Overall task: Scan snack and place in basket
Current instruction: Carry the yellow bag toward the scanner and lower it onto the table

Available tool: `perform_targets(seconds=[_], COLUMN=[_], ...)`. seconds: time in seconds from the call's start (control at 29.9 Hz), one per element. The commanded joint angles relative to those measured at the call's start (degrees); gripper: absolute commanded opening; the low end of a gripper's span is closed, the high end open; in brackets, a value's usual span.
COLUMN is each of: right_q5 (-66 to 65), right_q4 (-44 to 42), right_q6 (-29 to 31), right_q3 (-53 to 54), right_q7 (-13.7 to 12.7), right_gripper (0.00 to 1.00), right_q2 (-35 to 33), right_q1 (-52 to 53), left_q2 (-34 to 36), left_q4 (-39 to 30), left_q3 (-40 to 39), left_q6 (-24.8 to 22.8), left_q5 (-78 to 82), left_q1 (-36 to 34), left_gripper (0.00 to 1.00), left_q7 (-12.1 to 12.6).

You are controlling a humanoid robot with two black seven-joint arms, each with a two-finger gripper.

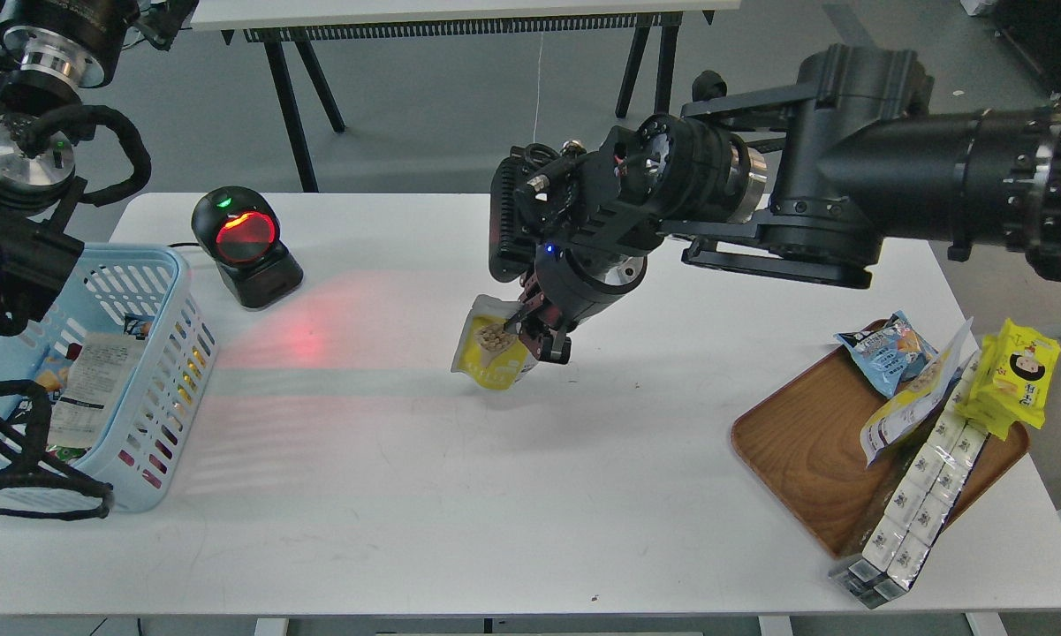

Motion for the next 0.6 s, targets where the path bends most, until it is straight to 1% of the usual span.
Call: perform_targets(seconds=[0.0, 0.17, 0.57], right_q5=[0.0, -0.1, -0.2], right_q4=[-0.3, -0.7, -1.5], right_q6=[0.0, 0.1, 0.1], right_q3=[-0.1, -0.2, -0.6], right_q7=[0.0, 0.0, 0.0], right_gripper=[0.00, 0.00, 0.01], right_q2=[0.3, 1.8, 1.9], right_q1=[-1.0, -1.8, -1.8], left_q2=[0.0, 0.1, 0.3], left_q4=[0.0, 0.0, 0.0], left_q3=[0.0, 0.0, 0.0], left_q6=[0.0, 0.0, 0.0], left_q5=[0.0, 0.0, 0.0], left_q1=[0.0, 0.0, 0.0], left_gripper=[1.00, 1.00, 1.00], left_q7=[0.0, 0.0, 0.0])
